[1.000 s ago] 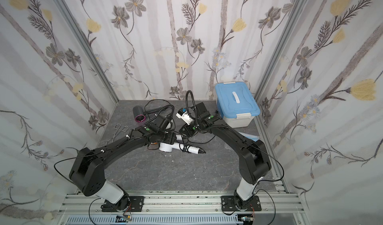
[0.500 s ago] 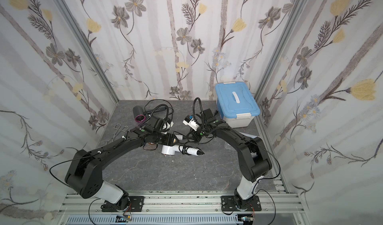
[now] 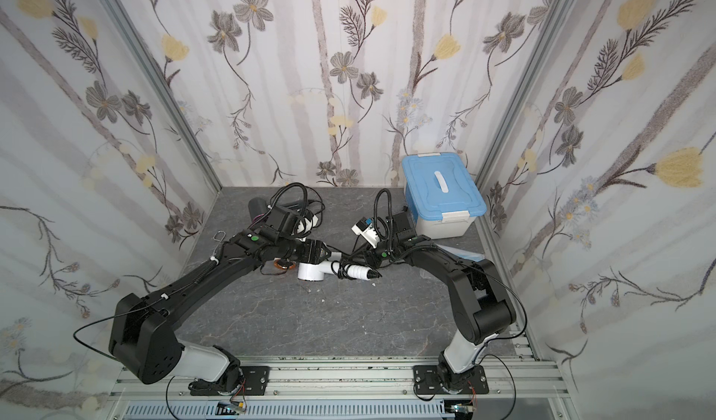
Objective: Wrap the cord around the hair dryer
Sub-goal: Wrap the power cord around the hair dryer.
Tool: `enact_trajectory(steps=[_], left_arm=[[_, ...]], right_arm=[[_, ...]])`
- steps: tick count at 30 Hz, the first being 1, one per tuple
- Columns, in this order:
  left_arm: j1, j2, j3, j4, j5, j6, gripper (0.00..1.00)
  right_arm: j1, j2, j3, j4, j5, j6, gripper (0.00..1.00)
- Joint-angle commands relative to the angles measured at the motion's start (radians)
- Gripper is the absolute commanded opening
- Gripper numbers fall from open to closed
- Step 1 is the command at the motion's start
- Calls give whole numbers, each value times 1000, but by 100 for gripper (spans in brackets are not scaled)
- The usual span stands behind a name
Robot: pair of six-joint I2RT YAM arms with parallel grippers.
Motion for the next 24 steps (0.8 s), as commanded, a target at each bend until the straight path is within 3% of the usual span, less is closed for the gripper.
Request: enact_trajectory(steps=[1, 7, 12, 18, 24], left_arm=[[1, -32, 26, -19, -15, -22, 0], [1, -80, 108, -88, -56, -50, 0], [0, -106, 217, -190, -115, -67, 0], [0, -119, 303, -253, -126, -97, 0], [1, -112, 362, -272, -52, -121, 0]], right_arm=[[-3, -36, -63, 295, -65, 112, 41], [-13, -103, -177, 503, 54, 146, 54], [-37, -208, -385, 833, 131, 182, 65], [9, -337, -513, 1069, 180, 216, 69], [45, -385, -539, 1265, 211, 280, 71]])
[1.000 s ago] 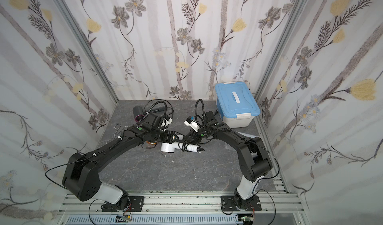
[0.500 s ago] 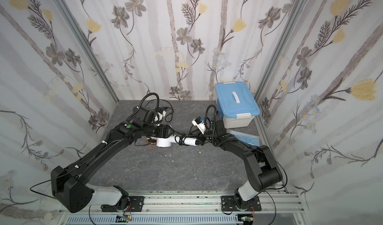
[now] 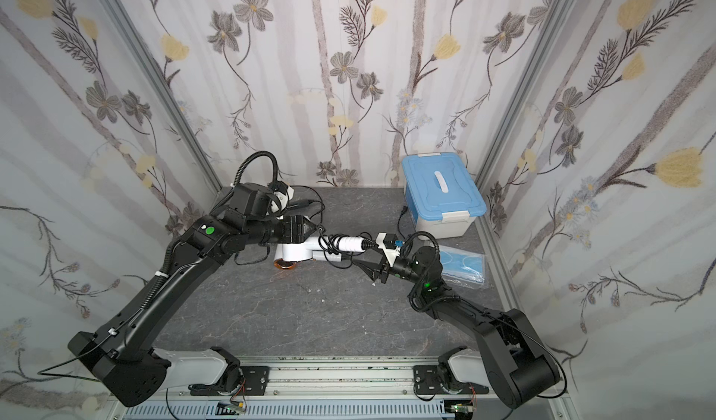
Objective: Wrap the cord around the hair dryer
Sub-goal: Wrap the power cord around the hair dryer, then place the hair dryer at the center of the board.
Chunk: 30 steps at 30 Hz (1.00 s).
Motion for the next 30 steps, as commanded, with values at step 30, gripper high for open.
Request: enact_trajectory(steps=[30], left_arm=[[8, 95, 142, -24, 374, -105, 0]], right_arm=[[114, 110, 286, 188, -33, -22, 68]])
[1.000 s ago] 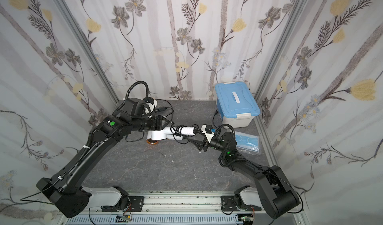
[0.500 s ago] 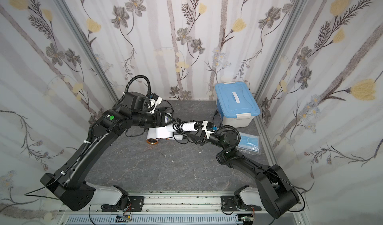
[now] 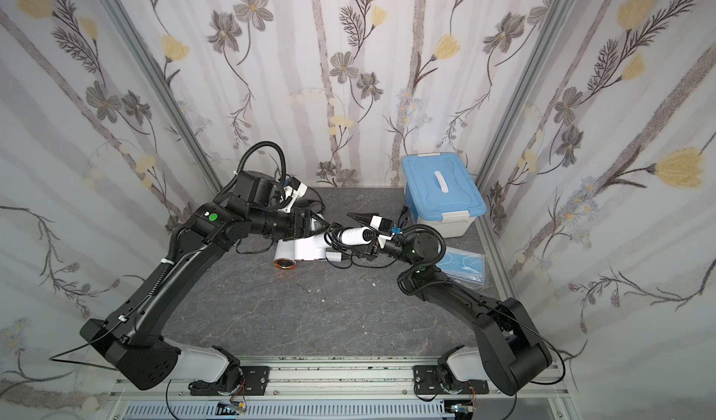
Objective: Wrap the cord around the hair dryer
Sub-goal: Place the hair dryer at the center of the board.
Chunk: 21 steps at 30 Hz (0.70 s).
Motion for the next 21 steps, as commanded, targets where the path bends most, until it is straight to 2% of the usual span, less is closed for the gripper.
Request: enact_trajectory(steps=[1, 14, 21], left_arm=[[-1, 0, 9, 35, 37, -21, 0], [-12, -7, 7, 33, 42, -26, 0], [-14, -14, 4, 20, 25, -18, 0]], right_arm=[[14, 20, 12, 7, -12, -15, 67], [37, 125, 126, -7, -35, 2, 62], [39, 128, 126, -6, -30, 8, 52]])
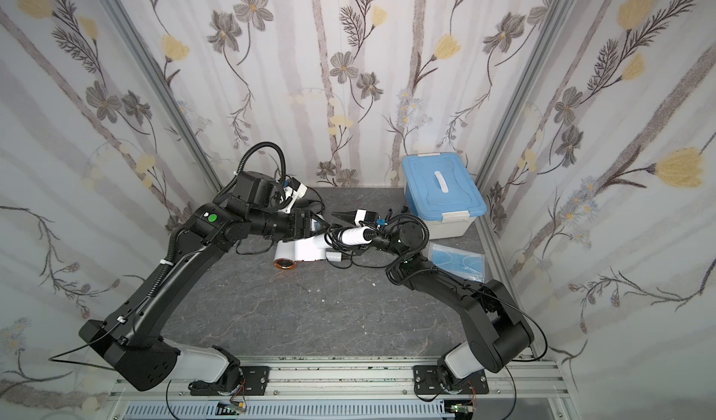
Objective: Wrap the cord around the hair dryer
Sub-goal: Place the hair dryer at the center of the board.
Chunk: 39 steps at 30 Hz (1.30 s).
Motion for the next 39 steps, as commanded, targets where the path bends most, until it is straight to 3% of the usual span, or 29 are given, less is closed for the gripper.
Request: enact_trajectory(steps=[1, 5, 11, 20, 26, 32, 39], left_arm=[[-3, -8, 2, 27, 30, 0, 0], [-2, -6, -2, 25, 14, 1, 0], [3, -8, -8, 19, -15, -2, 0], [34, -62, -80, 97, -115, -72, 0], [53, -111, -224, 291, -187, -212, 0], [15, -178, -450, 585, -457, -403, 0], [-72, -152, -603, 733, -739, -575, 0]], right_arm=[[2, -2, 5, 3, 6, 7, 48], [2, -8, 6, -15, 5, 13, 19], [1, -22, -12, -36, 5, 15, 9], [-23, -47, -76, -101, 8, 59, 1], [-25, -48, -134, -122, 25, 109, 0], [-16, -60, -165, -200, 61, 198, 0], [-7, -59, -233, -167, 168, 322, 0]])
